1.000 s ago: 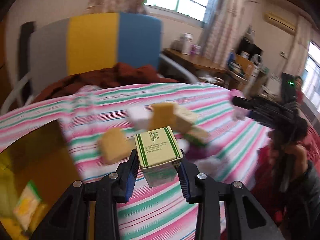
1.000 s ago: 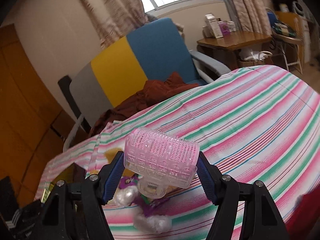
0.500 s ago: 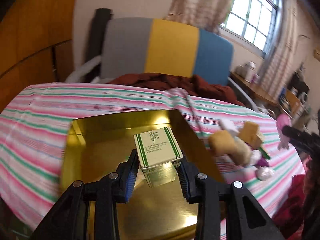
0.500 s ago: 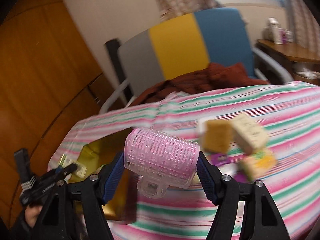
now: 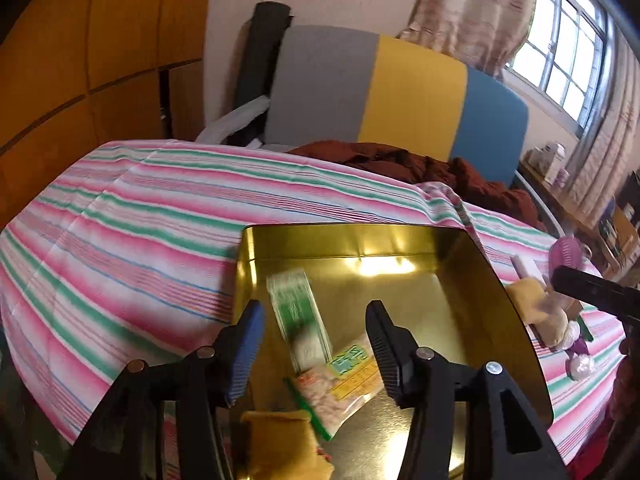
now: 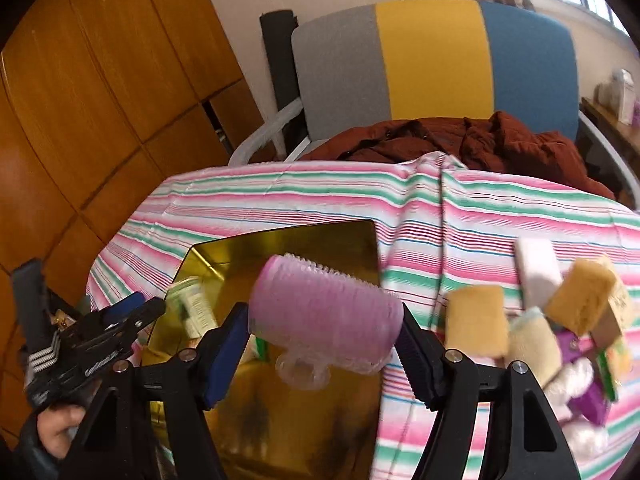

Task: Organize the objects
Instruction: 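Carry the roller and tea box to the gold tray and release both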

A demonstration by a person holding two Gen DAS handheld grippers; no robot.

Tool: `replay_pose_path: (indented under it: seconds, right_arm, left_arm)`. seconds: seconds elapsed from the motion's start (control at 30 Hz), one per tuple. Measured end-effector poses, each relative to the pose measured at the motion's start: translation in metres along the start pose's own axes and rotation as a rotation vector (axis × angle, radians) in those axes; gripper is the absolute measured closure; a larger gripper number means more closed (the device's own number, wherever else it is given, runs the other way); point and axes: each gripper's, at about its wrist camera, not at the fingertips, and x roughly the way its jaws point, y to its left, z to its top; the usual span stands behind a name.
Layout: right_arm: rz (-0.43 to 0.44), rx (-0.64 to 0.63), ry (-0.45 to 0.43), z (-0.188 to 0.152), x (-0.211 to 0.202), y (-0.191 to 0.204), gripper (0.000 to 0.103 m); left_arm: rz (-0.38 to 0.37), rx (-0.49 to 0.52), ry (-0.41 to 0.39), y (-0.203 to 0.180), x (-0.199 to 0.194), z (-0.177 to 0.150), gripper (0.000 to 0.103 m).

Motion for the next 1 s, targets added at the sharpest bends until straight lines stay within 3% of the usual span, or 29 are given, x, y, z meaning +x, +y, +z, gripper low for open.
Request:
replay_pose_path:
  seconds: [0.1, 0.4, 1.0]
  right_arm:
    - [0.019, 0.022, -0.003, -0.001, 0.004, 0.002, 0.012]
    - [0.011, -0.008, 0.035, -0.028, 0.0, 0.013, 0.01]
    - [-0.123, -0.076, -0.064, -0.063, -0.035, 0.028, 0.0]
  left_arm:
    - [-0.008, -0.032, -0.005, 0.009, -0.008, -0.008, 0.047]
    - [-0.022, -0.071, -0.006, 0.009, -0.029, -0.031, 0.046]
    - [0.045, -0.052, -0.007, -0.018, -0.056, -0.052, 0.045]
